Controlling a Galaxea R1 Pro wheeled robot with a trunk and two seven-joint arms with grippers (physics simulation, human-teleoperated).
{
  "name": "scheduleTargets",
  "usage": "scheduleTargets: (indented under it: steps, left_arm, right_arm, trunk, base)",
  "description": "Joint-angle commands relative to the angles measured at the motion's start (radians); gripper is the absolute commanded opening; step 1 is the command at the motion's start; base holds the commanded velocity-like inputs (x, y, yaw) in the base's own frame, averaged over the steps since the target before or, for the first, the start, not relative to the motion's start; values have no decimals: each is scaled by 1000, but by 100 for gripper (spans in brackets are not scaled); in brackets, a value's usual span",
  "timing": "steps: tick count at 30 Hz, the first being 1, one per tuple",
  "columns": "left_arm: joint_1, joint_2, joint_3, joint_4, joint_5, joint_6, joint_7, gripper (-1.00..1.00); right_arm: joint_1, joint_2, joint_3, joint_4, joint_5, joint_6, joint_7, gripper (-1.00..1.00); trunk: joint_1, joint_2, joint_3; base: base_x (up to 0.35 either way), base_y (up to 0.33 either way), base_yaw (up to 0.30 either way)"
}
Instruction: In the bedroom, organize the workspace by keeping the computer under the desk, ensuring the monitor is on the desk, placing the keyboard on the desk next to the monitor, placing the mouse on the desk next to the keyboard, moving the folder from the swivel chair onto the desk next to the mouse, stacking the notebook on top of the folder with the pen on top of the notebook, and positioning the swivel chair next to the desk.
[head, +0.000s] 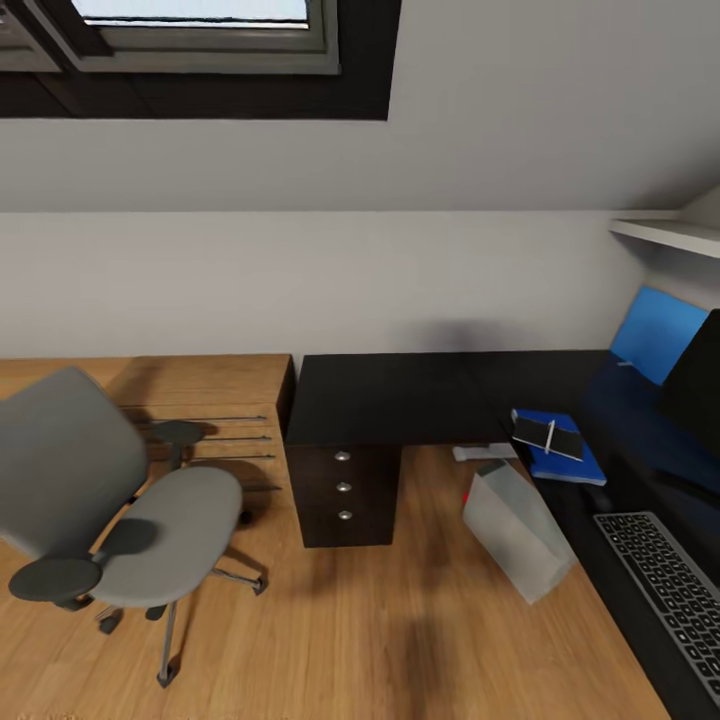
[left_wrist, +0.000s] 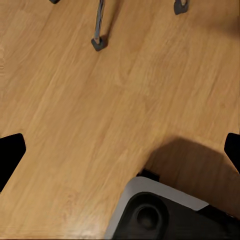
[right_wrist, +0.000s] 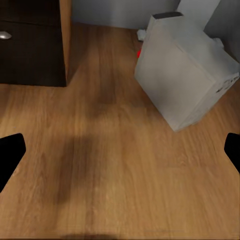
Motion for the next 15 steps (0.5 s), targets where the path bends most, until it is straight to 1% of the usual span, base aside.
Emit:
scheduleTargets:
  steps: [1,3,6,11,12,15]
  left_arm:
    - [0,0,1,0,6,-1,-1,100]
    - [0,5,3,5,7,-2,-1,100]
    - [0,16,6,8,9,-1,0,100]
    - [0,19,3,11,6,-1,-1,100]
    - [0,22,2,56,1,-1,-2,100]
    - [0,22,0,70,0,-2,-3,100]
  right_arm:
    - [-7,-1,8,-2,-2,0,-10,100]
    - [-22,-2,8,-2,-2,1,-10,100]
    - [-38,-2,7,-1,-6,9,-13,100]
    - [-47,2,8,0,-9,28,-16,100]
    - [-48,0,7,0,-8,34,-16,100]
    - [-49,1,8,1,-6,37,-16,100]
  trunk:
    - [-3,6,1]
    - [-11,20,8]
    - [-11,20,8]
    - [-11,20,8]
    - [-11,20,8]
    - [-11,20,8]
  base:
    - [0,0,220]
    - [0,0,248]
    - [0,0,266]
    - [0,0,277]
    - [0,0,279]
    - [-7,0,279]
